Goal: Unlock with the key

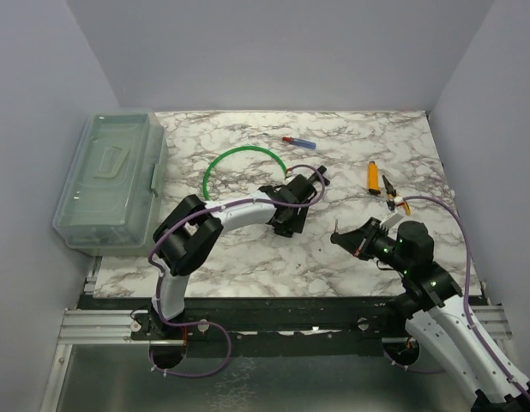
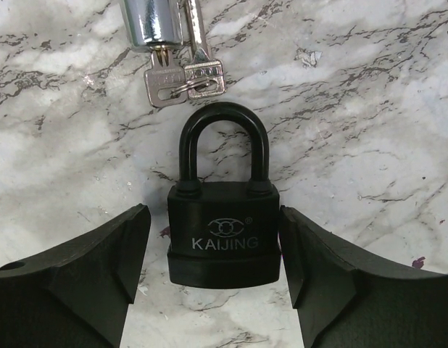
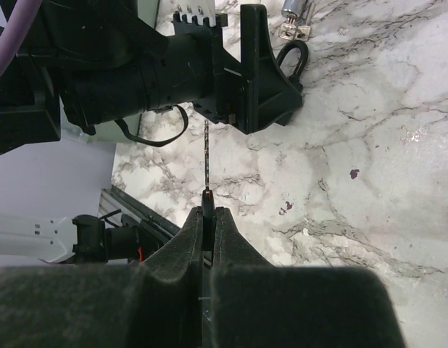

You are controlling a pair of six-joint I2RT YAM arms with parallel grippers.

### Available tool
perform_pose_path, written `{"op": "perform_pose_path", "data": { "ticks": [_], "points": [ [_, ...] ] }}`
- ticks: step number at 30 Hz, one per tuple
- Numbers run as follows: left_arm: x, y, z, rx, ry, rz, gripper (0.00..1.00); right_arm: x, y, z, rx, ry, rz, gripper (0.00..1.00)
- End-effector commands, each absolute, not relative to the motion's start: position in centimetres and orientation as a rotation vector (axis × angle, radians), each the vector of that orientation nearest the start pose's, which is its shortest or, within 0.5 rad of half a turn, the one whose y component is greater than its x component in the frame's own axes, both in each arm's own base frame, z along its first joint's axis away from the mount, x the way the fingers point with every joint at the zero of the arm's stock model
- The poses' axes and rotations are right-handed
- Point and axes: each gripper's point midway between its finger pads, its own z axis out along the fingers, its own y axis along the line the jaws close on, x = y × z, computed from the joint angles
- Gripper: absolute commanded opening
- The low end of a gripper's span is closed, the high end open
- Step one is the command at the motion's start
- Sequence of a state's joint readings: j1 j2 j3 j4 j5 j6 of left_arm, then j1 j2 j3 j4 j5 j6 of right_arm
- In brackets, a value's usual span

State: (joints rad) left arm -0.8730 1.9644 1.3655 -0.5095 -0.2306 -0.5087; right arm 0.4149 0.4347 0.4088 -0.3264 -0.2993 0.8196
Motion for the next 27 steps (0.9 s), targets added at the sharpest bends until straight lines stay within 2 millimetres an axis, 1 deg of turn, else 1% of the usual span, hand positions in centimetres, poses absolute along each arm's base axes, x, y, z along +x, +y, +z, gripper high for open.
{"op": "perform_pose_path", "data": {
  "ticks": [1,7,10,15,19,24,27],
  "points": [
    [29.2,-32.8,2.7,0.419,2.609,-0.124,0.77,18.6,16.8,17.8,0.198,2.048,1.078,0.0],
    [28.9,-33.7,2.7,0.479,2.594,-0.117,0.79,18.5,16.9,17.9,0.195,2.05,1.083,0.0],
    [29.1,-33.6,2.7,0.482,2.589,-0.101,0.77,18.5,16.8,17.8,0.196,2.053,1.08,0.0],
    [29.3,-33.0,2.3,0.471,2.59,-0.056,0.71,18.4,16.8,17.8,0.198,2.054,1.078,0.0],
    [29.6,-33.0,2.0,0.458,2.588,-0.033,0.71,18.4,16.8,17.6,0.199,2.057,1.08,0.0],
    [30.1,-33.0,2.0,0.441,2.576,-0.012,0.77,18.2,16.7,17.5,0.206,2.057,1.08,0.0],
    [30.5,-33.0,2.1,0.444,2.564,0.005,0.77,18.2,16.6,17.5,0.209,2.055,1.079,0.0]
  ]
}}
